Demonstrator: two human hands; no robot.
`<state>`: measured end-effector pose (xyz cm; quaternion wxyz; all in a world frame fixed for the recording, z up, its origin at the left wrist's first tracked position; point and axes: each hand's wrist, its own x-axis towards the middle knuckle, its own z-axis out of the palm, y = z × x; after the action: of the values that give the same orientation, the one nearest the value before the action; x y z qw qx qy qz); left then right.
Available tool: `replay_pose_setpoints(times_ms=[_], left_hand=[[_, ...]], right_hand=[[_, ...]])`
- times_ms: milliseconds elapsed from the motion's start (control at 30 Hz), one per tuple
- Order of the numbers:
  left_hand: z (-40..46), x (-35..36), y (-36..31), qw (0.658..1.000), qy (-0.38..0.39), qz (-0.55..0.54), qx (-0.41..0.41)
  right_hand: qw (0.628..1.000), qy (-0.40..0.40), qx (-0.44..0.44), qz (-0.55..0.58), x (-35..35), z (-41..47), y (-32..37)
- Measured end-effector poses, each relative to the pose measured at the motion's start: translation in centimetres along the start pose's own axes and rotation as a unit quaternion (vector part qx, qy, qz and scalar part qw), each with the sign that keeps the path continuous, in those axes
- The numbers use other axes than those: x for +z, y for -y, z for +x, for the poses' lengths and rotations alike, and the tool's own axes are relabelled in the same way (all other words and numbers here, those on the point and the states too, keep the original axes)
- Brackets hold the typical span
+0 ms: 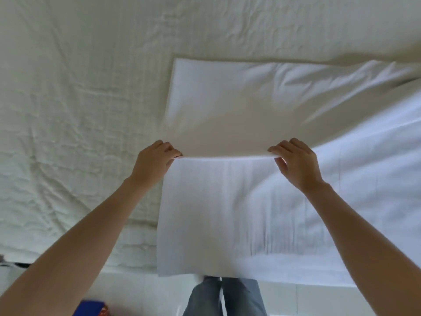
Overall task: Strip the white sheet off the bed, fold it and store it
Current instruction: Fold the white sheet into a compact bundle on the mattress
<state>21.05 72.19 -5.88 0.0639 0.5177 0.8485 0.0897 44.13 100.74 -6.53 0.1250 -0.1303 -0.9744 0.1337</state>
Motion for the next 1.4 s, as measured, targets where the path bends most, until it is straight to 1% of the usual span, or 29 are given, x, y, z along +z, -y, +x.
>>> replay_pose_setpoints(times_ms=[100, 200, 333, 533, 667, 733, 833, 933, 1033, 1167, 1267, 1300, 1333, 1367, 1400], left_hand=[[-4.9, 0.8, -1.6, 0.999, 0.036, -0.015, 0.009], [-9.1, 1.4, -2.9, 0.998, 0.051, -0.013, 0.02], [-15.2, 1.4, -4.5, 0.999, 0.042, -0.024, 0.022], [-23.0, 1.0, -7.5, 0.998, 0.061, -0.031, -0.002], [-26.9, 0.7, -9.6, 0.999, 0.038, -0.029, -0.02], [-29.3, 0.7, -11.1, 0.999, 0.02, -0.039, -0.026], [-32.6, 1.5, -13.4, 0.998, 0.013, -0.057, -0.018], [-36.6, 3.1, -16.1, 0.997, 0.038, -0.064, -0.032], [-39.8, 5.7, -17.0, 0.995, 0.066, -0.047, -0.053], [-41.4, 8.4, -16.5, 0.988, 0.09, -0.044, -0.118], [-41.0, 9.5, -16.5, 0.983, 0.135, -0.055, -0.109], [-40.7, 9.6, -16.6, 0.98, 0.157, -0.064, -0.108], [-40.3, 9.6, -16.7, 0.976, 0.178, -0.071, -0.108], [-39.9, 9.5, -16.7, 0.974, 0.186, -0.074, -0.11], [-39.6, 9.4, -16.6, 0.975, 0.174, -0.079, -0.118]], right_hand=[[1.0, 0.021, -0.007, 0.005, -0.1, -4.9, 2.2], [0.999, 0.046, -0.012, 0.017, 0.0, -8.7, 4.5], [0.998, 0.062, -0.022, 0.023, -0.5, -13.8, 7.9], [0.994, 0.096, -0.028, 0.037, -1.5, -20.6, 12.0], [0.993, 0.102, -0.028, 0.045, -1.8, -24.1, 13.8], [0.992, 0.098, -0.042, 0.06, -2.3, -25.9, 14.6], [0.991, 0.095, -0.065, 0.07, -3.3, -28.5, 15.6], [0.985, 0.119, -0.09, 0.086, -3.4, -32.5, 16.2], [0.977, 0.157, -0.117, 0.077, -1.9, -36.2, 16.8], [0.97, 0.219, -0.106, 0.023, 1.2, -37.5, 16.5], [0.947, 0.305, -0.101, -0.005, 3.0, -37.0, 16.0], [0.945, 0.312, -0.098, -0.004, 3.2, -36.7, 16.0], [0.949, 0.302, -0.095, 0.003, 3.2, -36.0, 16.2], [0.956, 0.279, -0.092, 0.006, 3.1, -35.3, 16.5], [0.965, 0.247, -0.088, 0.005, 2.9, -34.4, 16.8]])
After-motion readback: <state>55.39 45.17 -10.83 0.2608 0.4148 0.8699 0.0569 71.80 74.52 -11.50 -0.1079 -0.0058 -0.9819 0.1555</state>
